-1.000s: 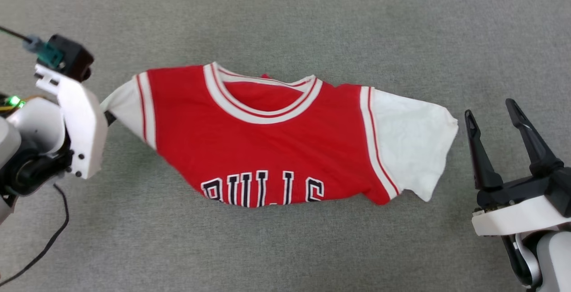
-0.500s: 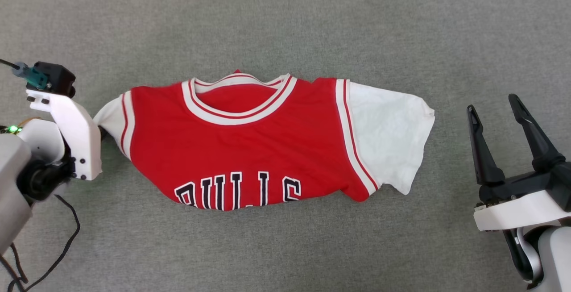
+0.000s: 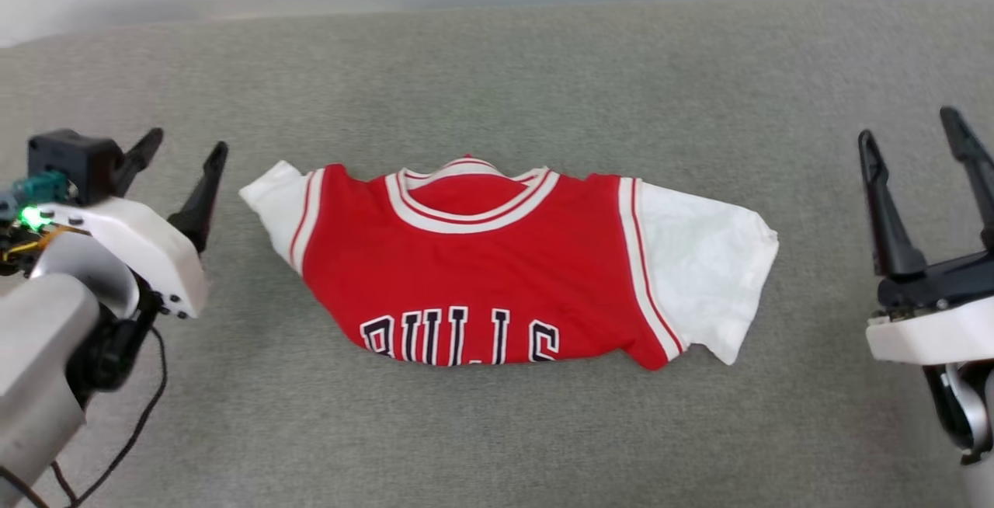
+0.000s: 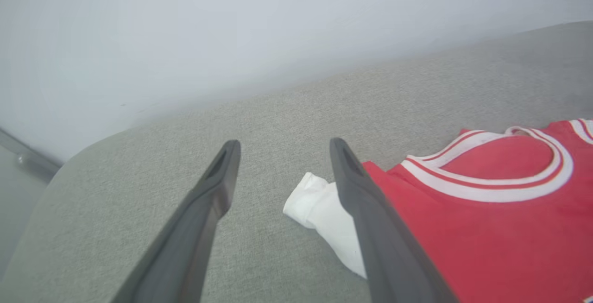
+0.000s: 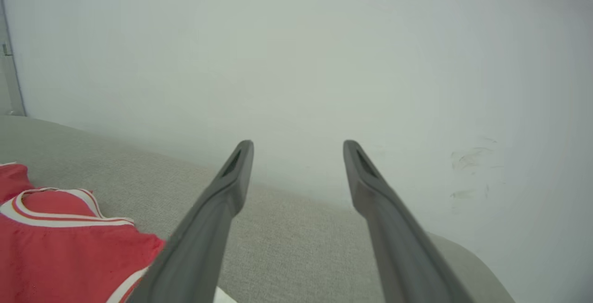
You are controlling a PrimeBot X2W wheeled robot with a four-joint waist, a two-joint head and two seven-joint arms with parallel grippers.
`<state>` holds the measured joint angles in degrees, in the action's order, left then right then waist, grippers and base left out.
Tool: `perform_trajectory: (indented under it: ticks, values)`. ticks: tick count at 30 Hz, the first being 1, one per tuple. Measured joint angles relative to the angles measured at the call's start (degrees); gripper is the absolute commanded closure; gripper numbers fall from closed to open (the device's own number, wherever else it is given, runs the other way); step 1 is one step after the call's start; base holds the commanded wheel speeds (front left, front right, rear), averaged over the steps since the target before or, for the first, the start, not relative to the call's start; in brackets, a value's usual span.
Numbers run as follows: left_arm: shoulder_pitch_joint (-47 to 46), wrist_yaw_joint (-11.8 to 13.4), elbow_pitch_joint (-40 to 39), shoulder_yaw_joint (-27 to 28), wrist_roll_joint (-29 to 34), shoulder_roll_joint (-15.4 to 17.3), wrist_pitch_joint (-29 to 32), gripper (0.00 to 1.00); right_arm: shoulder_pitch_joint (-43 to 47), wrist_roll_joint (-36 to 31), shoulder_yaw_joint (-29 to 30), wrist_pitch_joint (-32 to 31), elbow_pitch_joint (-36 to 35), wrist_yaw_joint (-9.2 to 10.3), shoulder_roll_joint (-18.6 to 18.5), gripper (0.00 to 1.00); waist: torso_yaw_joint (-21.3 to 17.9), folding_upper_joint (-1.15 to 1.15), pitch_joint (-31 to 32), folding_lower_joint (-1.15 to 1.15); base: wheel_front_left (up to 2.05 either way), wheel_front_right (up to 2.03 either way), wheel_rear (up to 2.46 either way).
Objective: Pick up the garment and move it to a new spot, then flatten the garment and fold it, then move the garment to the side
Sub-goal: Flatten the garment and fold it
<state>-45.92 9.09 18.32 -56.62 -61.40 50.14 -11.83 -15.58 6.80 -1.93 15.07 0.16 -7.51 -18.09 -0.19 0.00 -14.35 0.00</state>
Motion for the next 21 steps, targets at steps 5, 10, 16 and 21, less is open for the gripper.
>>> perform_trajectory:
  ticks: [5, 10, 16, 21]
  values:
    - [0.7, 4.2, -6.9, 2.1, 2.4, 2.2, -2.1, 0.00, -1.4, 0.2, -0.5, 0.0, -0.3, 0.00, -0.7, 0.00, 1.6, 0.00, 1.2, 0.00, 0.00, 0.00, 0.00]
    - [0.7, 7.3, -12.4, 3.6, 4.1, 4.6, -2.5, 0.00, -4.7, 0.5, -4.9, -1.1, 1.5, 0.01, -2.7, 0.00, 1.3, 0.00, 1.5, 0.00, 0.00, 0.00, 0.00]
    - [4.7, 12.5, -17.4, 8.3, 5.5, 4.2, -3.1, 0.00, -13.7, 5.5, -15.5, -12.9, 6.9, 0.01, -9.2, 0.00, 2.1, 0.00, 1.8, 0.00, 0.00, 0.00, 0.00]
    - [13.3, 16.4, -21.6, 19.2, 11.5, -1.2, -3.2, 0.00, -21.6, 14.3, -26.6, -26.3, 10.7, 0.00, -16.2, 0.00, 4.0, 0.00, 1.5, 0.00, 0.00, 0.00, 0.00]
